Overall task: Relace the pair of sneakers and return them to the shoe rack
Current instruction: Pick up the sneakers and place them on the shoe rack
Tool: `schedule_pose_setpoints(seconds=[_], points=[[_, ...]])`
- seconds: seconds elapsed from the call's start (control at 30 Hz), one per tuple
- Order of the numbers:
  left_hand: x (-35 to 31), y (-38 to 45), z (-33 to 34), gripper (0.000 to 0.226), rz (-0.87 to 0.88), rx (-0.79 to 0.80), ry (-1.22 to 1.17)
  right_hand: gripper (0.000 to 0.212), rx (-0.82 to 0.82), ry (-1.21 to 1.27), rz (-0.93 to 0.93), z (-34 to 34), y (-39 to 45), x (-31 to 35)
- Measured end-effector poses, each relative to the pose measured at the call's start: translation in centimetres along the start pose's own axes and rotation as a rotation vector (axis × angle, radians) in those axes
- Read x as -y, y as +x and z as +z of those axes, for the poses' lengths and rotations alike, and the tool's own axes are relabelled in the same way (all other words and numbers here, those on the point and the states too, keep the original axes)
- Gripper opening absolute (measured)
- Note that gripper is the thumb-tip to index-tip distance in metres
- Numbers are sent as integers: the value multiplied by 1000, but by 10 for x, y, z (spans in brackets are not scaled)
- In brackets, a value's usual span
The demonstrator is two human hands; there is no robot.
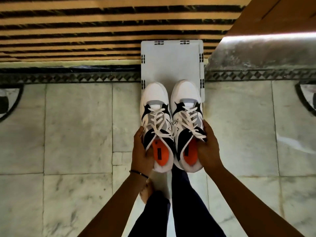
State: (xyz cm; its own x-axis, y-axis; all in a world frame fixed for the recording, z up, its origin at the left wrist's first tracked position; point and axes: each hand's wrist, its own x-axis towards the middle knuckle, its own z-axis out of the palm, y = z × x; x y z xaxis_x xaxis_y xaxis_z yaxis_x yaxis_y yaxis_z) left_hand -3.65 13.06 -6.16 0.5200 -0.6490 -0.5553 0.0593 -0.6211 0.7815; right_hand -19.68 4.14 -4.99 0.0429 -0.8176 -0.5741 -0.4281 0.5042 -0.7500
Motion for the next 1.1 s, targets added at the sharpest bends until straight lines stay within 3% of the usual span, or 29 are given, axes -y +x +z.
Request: schedule_pose_setpoints(seconds=[0.13,0.43,0.87,1.1], points=[[-28,51,20,65,79,43,-30,57,-14,3,-61,-9,59,37],[-75,131,47,59,191,-36,-21,53,-13,-68,-154,-5,148,84],[-87,190,63,56,226,-7,118,61,-7,-233,-152,16,211,73],[-93,212,59,61,212,15,227,64,38,-203,-156,26,226,67]])
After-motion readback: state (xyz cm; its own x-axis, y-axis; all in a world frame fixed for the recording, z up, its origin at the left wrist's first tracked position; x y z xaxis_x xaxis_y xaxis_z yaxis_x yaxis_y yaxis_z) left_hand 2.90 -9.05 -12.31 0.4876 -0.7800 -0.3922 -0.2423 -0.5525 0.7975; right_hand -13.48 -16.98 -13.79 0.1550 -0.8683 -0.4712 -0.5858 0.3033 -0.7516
